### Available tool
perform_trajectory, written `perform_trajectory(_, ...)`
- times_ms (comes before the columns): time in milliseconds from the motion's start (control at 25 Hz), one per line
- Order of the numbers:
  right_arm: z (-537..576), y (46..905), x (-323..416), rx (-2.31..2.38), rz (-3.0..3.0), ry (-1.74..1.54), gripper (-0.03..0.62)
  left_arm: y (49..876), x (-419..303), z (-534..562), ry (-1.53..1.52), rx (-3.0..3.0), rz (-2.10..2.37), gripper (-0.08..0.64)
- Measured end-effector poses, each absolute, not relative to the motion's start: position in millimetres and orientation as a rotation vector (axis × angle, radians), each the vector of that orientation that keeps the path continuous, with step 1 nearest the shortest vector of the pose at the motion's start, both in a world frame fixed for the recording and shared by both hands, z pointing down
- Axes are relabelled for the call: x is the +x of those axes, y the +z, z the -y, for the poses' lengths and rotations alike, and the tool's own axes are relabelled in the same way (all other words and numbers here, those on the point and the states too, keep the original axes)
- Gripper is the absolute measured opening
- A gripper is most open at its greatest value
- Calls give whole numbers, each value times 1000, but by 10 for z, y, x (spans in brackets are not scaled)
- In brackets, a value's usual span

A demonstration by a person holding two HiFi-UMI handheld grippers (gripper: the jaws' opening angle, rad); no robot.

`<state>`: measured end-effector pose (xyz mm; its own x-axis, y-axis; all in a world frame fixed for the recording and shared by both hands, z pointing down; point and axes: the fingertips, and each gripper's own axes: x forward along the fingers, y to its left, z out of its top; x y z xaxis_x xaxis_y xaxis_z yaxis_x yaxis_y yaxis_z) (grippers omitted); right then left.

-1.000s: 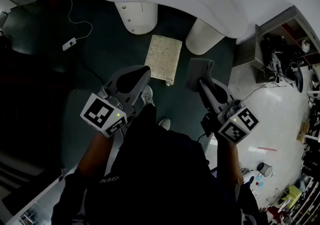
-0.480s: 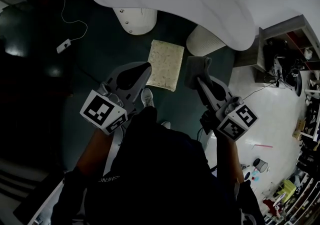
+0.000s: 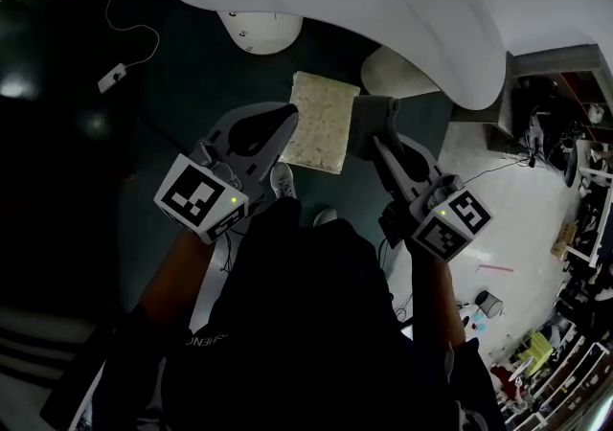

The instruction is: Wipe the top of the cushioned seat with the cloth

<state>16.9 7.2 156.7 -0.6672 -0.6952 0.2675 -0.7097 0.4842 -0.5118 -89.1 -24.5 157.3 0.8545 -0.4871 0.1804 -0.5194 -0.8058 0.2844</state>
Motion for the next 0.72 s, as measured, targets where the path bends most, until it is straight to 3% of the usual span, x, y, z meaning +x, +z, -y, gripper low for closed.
perform_trajectory(320, 438, 2082, 127, 1171, 2630, 929, 33, 2043, -919, 543, 227, 2651, 771, 6)
perform_trajectory(720, 1107, 3706, 216, 992, 2531, 1125, 34, 3027, -730, 850, 308, 2496, 933, 6)
